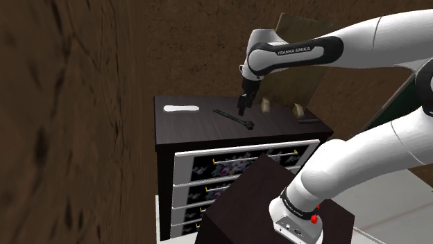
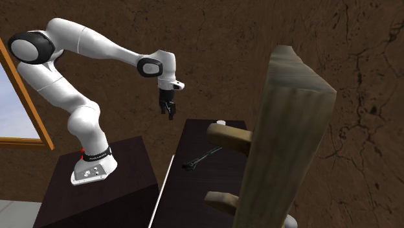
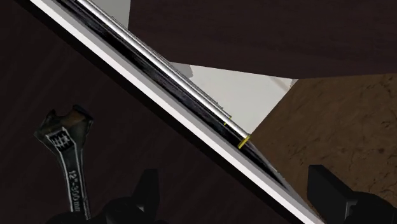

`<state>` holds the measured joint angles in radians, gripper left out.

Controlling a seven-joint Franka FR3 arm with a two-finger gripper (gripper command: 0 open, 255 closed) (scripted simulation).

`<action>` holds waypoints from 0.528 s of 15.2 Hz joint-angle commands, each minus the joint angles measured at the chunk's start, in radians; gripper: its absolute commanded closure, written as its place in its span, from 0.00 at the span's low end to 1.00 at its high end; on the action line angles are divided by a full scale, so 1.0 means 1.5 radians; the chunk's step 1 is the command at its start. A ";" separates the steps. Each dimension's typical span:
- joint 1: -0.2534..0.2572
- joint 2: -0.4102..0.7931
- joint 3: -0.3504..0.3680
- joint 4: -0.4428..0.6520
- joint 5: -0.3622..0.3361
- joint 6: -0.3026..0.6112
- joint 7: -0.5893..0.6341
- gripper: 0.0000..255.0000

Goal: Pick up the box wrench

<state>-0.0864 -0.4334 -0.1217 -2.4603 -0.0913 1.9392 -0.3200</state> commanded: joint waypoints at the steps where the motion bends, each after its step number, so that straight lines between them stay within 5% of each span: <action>1: -0.009 0.041 -0.021 0.009 -0.010 0.034 -0.030 0.00; 8: -0.027 0.209 -0.070 0.076 -0.009 0.137 -0.112 0.00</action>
<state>-0.1237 -0.1577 -0.2175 -2.3681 -0.1080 2.1272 -0.4699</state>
